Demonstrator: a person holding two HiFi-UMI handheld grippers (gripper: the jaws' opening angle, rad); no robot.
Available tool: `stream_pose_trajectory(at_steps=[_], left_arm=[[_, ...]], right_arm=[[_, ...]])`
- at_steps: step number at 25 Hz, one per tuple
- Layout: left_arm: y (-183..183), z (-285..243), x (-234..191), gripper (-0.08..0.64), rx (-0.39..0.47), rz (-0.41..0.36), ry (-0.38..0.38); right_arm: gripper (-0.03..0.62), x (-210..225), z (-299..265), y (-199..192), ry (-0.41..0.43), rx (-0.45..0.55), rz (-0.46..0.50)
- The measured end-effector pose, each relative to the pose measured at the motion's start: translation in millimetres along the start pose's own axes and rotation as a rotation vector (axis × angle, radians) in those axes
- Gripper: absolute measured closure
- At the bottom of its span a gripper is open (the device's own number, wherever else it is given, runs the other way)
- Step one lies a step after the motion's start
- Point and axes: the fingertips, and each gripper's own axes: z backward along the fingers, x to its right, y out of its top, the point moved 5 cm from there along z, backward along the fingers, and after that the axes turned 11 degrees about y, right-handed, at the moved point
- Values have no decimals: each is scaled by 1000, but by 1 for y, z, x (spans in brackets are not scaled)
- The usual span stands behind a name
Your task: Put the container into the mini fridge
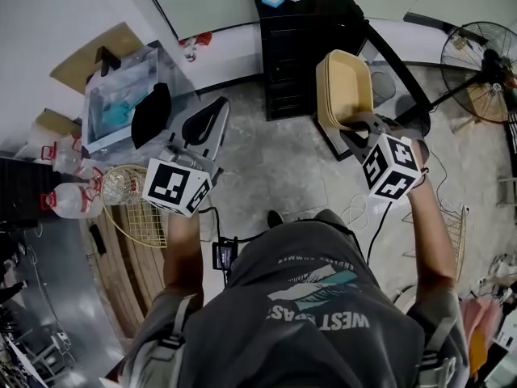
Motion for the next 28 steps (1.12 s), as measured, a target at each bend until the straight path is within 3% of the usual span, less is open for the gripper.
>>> stream_pose_trajectory(at_steps=[16,28], left_arm=[[-7,-7,-20,538,-17,-2,78],[-16,-62,-25,538,-70,-18,146]], right_arm=[[548,42,-29,7,33,15,69],[548,107,-74,-21,91,59,107]])
